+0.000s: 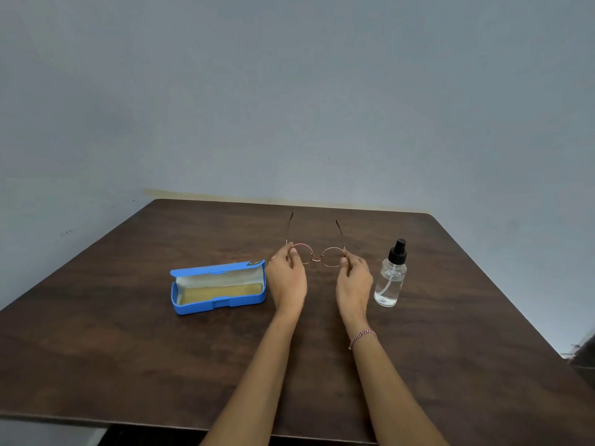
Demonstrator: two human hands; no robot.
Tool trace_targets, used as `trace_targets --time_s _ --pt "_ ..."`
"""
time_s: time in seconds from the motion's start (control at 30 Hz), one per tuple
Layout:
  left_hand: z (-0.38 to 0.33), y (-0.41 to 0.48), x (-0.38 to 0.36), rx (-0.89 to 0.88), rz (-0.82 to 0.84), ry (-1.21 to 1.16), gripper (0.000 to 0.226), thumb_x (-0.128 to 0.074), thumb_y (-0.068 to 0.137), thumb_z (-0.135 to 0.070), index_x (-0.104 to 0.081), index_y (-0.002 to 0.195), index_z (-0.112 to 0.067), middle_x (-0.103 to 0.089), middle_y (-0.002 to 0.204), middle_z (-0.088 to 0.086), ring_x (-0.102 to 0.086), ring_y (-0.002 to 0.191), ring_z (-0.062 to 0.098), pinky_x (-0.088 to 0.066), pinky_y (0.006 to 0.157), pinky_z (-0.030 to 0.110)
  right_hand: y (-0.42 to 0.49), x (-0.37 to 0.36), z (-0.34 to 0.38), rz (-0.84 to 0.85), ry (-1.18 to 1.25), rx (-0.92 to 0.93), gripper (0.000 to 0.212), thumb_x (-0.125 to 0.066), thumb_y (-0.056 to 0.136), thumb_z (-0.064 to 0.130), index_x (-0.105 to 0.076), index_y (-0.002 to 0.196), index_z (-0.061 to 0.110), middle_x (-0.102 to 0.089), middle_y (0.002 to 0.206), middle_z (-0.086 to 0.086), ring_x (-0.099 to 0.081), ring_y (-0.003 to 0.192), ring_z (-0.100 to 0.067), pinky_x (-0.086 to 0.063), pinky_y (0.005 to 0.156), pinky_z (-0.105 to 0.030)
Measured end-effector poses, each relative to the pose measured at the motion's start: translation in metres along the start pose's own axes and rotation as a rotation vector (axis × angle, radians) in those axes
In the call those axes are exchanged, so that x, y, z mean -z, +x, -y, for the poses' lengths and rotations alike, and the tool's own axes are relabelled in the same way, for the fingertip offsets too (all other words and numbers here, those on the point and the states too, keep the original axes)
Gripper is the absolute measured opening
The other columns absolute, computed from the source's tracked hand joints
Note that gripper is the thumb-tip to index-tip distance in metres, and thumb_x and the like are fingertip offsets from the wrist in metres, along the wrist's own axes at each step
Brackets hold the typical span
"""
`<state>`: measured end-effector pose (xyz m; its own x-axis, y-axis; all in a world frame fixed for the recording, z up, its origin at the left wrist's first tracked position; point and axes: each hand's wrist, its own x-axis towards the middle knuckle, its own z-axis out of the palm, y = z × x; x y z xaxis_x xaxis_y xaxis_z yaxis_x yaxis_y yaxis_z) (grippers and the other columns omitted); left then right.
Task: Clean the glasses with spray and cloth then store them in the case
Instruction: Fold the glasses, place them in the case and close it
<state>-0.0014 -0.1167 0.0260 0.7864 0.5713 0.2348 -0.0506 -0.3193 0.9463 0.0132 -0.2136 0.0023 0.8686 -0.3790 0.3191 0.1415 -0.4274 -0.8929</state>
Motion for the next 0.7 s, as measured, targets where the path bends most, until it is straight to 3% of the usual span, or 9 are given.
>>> trace_targets --time_s 0.13,0.27,0.4,0.53,0.6,0.7 --pt "-0.003 0.0 0.016 -0.012 -0.042 -0.077 0.028 -0.049 0.097 -0.019 -0.064 0.118 -0.009 -0.069 0.106 0.007 -0.058 0.088 0.01 -0.047 0.079 0.022 -0.01 0.002 0.013 -0.033 0.157 0.028 0.028 -0.047 0.097 0.015 -0.061 0.12 0.006 -0.053 0.113 0.003 -0.053 0.1 -0.008 -0.031 0.08 -0.004" --pt "-0.013 -0.001 0.033 -0.016 -0.065 -0.146 0.025 -0.057 0.093 -0.022 -0.068 0.111 -0.009 -0.07 0.103 0.004 -0.058 0.085 0.005 -0.044 0.076 0.015 -0.022 0.004 0.023 -0.034 0.324 0.017 0.03 -0.057 0.093 0.024 -0.061 0.119 0.009 -0.051 0.112 0.006 -0.057 0.106 -0.012 -0.041 0.089 -0.015" --pt "-0.022 -0.004 0.049 0.001 -0.073 -0.23 0.023 -0.064 0.088 -0.021 -0.07 0.106 -0.008 -0.071 0.097 0.002 -0.061 0.082 0.004 -0.042 0.066 0.004 -0.034 0.01 0.031 -0.058 0.419 0.03 0.033 -0.062 0.089 0.023 -0.061 0.119 0.008 -0.051 0.111 0.004 -0.059 0.099 -0.005 -0.041 0.081 -0.001" --pt "-0.022 -0.007 0.065 0.016 -0.069 -0.292 0.02 -0.068 0.085 -0.02 -0.072 0.101 -0.01 -0.071 0.091 0.001 -0.063 0.081 0.007 -0.049 0.077 0.016 -0.042 0.019 0.038 -0.056 0.467 0.069 0.041 -0.068 0.084 0.012 -0.058 0.123 0.006 -0.05 0.109 0.001 -0.059 0.084 0.006 -0.042 0.074 0.0" --pt "-0.021 -0.008 0.074 0.031 -0.051 -0.334 0.016 -0.07 0.084 -0.018 -0.072 0.098 -0.012 -0.071 0.086 -0.001 -0.066 0.082 0.01 -0.053 0.083 0.026 -0.043 0.024 0.04 -0.036 0.464 0.076 0.047 -0.071 0.081 0.012 -0.056 0.125 0.009 -0.049 0.104 0.006 -0.061 0.078 0.009 -0.044 0.073 -0.002" --pt "-0.02 -0.01 0.086 0.059 -0.019 -0.401 0.015 -0.068 0.083 -0.008 -0.072 0.097 -0.012 -0.071 0.085 0.0 -0.069 0.082 0.012 -0.054 0.083 0.027 -0.043 0.031 0.042 0.001 0.477 0.07 0.051 -0.075 0.077 0.012 -0.057 0.124 0.01 -0.051 0.097 0.016 -0.06 0.075 0.017 -0.045 0.073 -0.004"
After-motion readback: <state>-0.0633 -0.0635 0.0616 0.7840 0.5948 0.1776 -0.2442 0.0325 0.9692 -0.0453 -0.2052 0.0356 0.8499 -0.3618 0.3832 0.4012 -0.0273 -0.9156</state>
